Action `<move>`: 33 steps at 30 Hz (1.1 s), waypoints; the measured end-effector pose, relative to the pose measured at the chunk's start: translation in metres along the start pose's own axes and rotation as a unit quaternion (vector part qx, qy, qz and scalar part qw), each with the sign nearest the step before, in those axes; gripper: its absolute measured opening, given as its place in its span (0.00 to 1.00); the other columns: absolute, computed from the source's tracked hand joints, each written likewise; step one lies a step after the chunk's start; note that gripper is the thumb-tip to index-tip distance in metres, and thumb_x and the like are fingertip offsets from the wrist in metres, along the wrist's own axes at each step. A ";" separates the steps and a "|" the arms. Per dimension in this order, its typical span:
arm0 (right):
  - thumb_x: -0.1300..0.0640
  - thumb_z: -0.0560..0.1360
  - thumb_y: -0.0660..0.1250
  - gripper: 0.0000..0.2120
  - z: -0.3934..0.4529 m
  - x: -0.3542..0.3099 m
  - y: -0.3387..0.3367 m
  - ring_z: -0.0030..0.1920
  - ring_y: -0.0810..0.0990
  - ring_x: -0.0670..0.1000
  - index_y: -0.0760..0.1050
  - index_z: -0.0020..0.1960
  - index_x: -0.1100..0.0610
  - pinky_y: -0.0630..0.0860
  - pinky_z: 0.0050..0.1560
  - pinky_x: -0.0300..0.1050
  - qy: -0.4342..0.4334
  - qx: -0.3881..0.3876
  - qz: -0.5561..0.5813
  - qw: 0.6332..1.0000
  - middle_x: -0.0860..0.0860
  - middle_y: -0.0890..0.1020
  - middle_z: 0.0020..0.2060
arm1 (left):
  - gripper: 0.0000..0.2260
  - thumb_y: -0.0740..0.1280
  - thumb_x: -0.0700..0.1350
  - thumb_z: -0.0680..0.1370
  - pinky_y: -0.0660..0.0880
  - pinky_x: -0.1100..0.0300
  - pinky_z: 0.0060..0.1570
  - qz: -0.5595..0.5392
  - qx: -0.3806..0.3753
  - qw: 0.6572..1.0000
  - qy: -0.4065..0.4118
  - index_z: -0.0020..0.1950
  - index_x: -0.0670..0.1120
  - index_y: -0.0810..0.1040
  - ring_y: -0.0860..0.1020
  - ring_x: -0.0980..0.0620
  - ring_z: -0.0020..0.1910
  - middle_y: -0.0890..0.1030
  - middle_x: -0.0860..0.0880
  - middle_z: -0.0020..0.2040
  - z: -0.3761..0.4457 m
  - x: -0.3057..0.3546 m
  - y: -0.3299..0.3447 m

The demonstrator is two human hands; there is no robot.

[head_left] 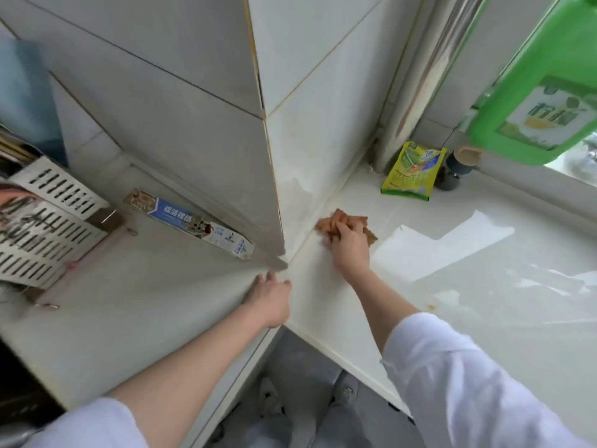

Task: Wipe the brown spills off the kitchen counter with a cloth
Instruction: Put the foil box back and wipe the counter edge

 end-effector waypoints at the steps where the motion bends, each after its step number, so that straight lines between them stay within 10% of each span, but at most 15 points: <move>1: 0.52 0.74 0.69 0.13 -0.006 -0.003 0.002 0.58 0.73 0.61 0.78 0.58 0.51 0.76 0.53 0.50 -0.010 -0.002 -0.009 1.000 0.54 0.71 0.62 | 0.24 0.53 0.36 0.75 0.67 0.47 0.66 0.005 -0.008 1.000 -0.004 0.72 0.42 0.67 0.65 0.36 0.68 0.66 0.35 0.71 0.003 0.004 -0.004; 7: 0.52 0.72 0.72 0.14 -0.157 0.018 0.011 0.57 0.76 0.51 0.80 0.58 0.46 0.77 0.45 0.45 -0.166 -0.089 0.020 0.982 0.48 0.75 0.59 | 0.17 0.55 0.38 0.77 0.75 0.53 0.58 -0.009 -0.079 0.997 -0.013 0.63 0.38 0.75 0.77 0.38 0.61 0.77 0.39 0.63 0.016 0.016 -0.011; 14: 0.53 0.77 0.67 0.14 -0.155 0.238 -0.149 0.61 0.73 0.63 0.76 0.61 0.55 0.72 0.59 0.55 0.284 0.149 0.023 0.947 0.59 0.68 0.65 | 0.16 0.55 0.38 0.81 0.73 0.56 0.47 -0.026 -0.115 0.992 -0.046 0.64 0.36 0.76 0.77 0.41 0.59 0.77 0.37 0.64 0.017 0.019 -0.008; 19: 0.49 0.73 0.70 0.08 -0.151 0.100 -0.043 0.55 0.76 0.55 0.77 0.49 0.51 0.73 0.46 0.46 0.064 -0.023 0.023 0.997 0.51 0.71 0.62 | 0.16 0.56 0.39 0.82 0.71 0.55 0.59 -0.088 -0.105 0.988 -0.077 0.64 0.34 0.76 0.75 0.40 0.64 0.76 0.37 0.65 0.012 0.018 -0.019; 24: 0.49 0.75 0.69 0.13 -0.205 0.050 -0.006 0.61 0.72 0.52 0.79 0.58 0.50 0.72 0.57 0.41 -0.073 -0.114 0.063 0.989 0.48 0.71 0.64 | 0.17 0.57 0.40 0.82 0.69 0.53 0.65 -0.062 -0.098 0.990 -0.076 0.69 0.37 0.74 0.73 0.40 0.68 0.74 0.38 0.69 0.012 0.017 -0.017; 30: 0.50 0.72 0.75 0.08 -0.294 0.205 -0.113 0.43 0.76 0.41 0.80 0.49 0.47 0.69 0.39 0.32 0.108 0.011 0.052 0.993 0.38 0.70 0.49 | 0.11 0.54 0.37 0.80 0.69 0.55 0.40 -0.032 -0.125 0.991 -0.023 0.55 0.37 0.74 0.75 0.42 0.46 0.75 0.40 0.51 0.001 0.035 -0.031; 33: 0.57 0.74 0.72 0.09 -0.352 0.269 -0.160 0.48 0.77 0.50 0.80 0.55 0.54 0.69 0.45 0.40 0.237 0.077 0.051 0.967 0.46 0.71 0.49 | 0.16 0.54 0.39 0.81 0.72 0.55 0.49 -0.056 -0.098 0.993 -0.044 0.65 0.36 0.73 0.77 0.41 0.56 0.76 0.39 0.61 -0.003 0.038 -0.027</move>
Point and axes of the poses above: each hand's wrist, its own z-axis towards the middle knuckle, its own y-axis out of the palm, x = y × z, the point moved 9 cm from there along z, towards the middle knuckle
